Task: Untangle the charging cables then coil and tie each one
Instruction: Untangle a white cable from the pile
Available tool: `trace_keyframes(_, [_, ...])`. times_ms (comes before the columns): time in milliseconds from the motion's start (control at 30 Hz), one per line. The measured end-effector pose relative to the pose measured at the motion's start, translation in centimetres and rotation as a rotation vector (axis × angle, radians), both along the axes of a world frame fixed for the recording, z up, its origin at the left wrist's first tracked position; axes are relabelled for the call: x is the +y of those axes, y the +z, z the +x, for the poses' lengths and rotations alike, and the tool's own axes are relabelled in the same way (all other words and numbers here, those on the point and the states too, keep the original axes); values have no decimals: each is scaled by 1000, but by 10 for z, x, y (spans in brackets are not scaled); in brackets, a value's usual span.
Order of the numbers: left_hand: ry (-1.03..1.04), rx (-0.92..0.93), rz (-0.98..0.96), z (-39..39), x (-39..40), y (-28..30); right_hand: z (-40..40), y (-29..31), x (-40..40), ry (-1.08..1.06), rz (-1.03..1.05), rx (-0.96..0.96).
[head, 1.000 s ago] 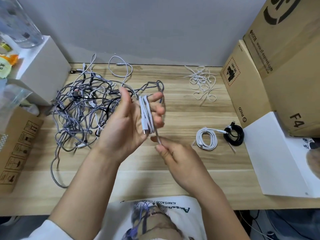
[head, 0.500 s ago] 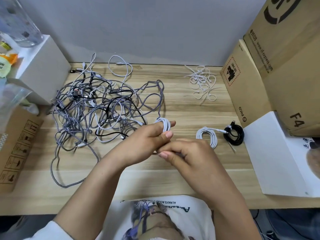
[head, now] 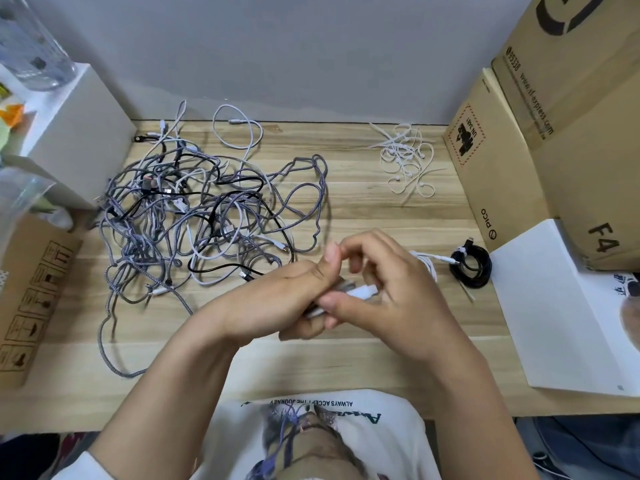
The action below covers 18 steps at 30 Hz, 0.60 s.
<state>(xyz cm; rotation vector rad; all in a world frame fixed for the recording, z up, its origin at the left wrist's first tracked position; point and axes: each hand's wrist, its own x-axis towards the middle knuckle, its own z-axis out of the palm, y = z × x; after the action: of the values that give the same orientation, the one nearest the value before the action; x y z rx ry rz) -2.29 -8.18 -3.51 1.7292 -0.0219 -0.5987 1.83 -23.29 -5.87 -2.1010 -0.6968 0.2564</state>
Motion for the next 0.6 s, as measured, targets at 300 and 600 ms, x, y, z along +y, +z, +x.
trace_keyframes(300, [-32, -19, -164, 15, -2, 9, 6, -4, 22, -16, 348, -6])
trace_keyframes(600, [676, -254, -139, 43, -13, -9, 30, -9, 47, -329, 305, -343])
